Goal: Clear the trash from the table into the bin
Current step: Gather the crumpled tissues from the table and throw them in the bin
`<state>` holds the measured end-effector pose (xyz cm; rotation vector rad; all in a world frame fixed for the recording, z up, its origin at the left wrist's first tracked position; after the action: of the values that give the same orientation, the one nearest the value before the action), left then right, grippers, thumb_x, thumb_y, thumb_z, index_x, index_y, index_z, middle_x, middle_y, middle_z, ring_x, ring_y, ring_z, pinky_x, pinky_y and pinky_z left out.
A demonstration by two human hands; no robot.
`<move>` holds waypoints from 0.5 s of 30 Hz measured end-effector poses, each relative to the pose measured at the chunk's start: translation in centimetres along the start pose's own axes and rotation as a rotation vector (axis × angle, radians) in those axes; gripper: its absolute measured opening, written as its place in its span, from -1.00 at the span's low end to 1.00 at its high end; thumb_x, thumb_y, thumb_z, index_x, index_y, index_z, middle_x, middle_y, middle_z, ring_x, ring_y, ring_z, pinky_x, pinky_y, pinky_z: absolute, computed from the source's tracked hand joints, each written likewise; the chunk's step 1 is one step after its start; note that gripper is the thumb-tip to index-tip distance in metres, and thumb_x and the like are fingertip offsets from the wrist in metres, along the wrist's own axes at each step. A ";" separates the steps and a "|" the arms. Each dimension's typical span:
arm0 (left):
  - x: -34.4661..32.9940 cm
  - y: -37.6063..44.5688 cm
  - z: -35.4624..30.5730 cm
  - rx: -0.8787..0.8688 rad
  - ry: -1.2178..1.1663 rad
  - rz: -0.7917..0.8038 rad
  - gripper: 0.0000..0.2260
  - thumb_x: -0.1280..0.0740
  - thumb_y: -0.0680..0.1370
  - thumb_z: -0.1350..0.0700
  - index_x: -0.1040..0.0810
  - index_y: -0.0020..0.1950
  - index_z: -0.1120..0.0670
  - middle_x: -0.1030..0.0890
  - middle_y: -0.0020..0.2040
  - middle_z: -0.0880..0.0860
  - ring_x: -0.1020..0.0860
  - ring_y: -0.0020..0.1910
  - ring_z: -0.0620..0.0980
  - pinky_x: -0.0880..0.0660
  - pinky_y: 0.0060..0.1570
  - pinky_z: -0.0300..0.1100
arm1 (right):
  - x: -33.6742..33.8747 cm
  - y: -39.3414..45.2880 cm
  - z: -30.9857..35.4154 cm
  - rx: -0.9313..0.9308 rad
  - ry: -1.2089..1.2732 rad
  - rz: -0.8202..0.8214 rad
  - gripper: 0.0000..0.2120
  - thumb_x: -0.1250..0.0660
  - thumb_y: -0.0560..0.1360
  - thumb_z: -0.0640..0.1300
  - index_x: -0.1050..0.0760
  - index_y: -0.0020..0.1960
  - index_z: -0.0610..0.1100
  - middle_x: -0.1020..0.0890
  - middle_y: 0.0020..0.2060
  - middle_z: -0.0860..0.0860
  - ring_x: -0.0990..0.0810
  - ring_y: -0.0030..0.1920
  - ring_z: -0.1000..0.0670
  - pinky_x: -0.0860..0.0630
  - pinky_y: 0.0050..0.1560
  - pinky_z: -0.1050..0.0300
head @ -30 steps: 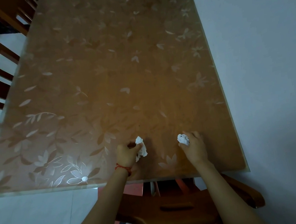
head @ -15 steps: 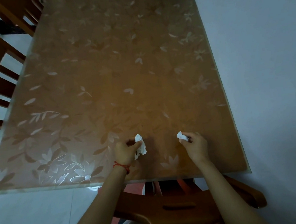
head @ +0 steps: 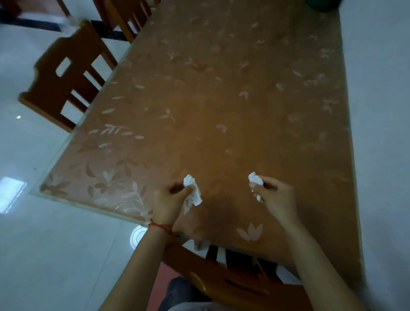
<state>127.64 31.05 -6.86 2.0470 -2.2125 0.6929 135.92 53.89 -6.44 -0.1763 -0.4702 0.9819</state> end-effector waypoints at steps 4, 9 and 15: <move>2.6 -2.8 -0.4 0.021 -0.049 -0.136 -0.87 -0.41 0.42 0.22 -0.63 -0.06 0.22 -0.60 -0.29 -0.04 -0.55 -0.30 -0.12 -0.48 -0.25 -0.34 | -1.0 -0.9 1.9 0.032 0.034 0.121 -0.78 -0.43 0.41 -0.16 -0.60 0.06 -0.09 -0.66 -0.28 0.02 -0.61 -0.28 0.09 -0.48 -0.28 0.38; 5.9 -7.0 0.4 0.057 -0.126 -0.303 -0.90 -0.41 0.41 0.24 -0.64 -0.10 0.18 -0.63 -0.27 0.03 -0.58 -0.33 -0.19 -0.52 -0.24 -0.33 | -3.8 -2.8 3.8 0.074 0.042 0.317 -0.79 -0.43 0.41 -0.19 -0.61 0.04 -0.10 -0.65 -0.32 0.00 -0.62 -0.24 0.02 -0.53 -0.18 0.25; 10.7 -11.7 2.2 0.080 -0.178 -0.490 -0.89 -0.40 0.42 0.25 -0.63 -0.22 0.03 -0.64 -0.27 -0.05 -0.57 -0.36 -0.31 -0.49 -0.28 -0.49 | -8.5 -6.5 5.9 0.127 0.021 0.514 -0.82 -0.42 0.40 -0.24 -0.62 0.00 -0.09 -0.62 -0.36 -0.01 -0.60 -0.30 0.07 -0.52 -0.31 0.28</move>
<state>138.07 19.96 -1.89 2.6345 -1.6563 0.5708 134.15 42.82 -1.50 -0.1971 -0.3467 1.5078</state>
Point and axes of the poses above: each hand's wrist, its own y-axis towards the middle knuckle, its own x-axis out of the back of the hand, z = x × y, the point moved 4 cm from there along y, towards the middle knuckle
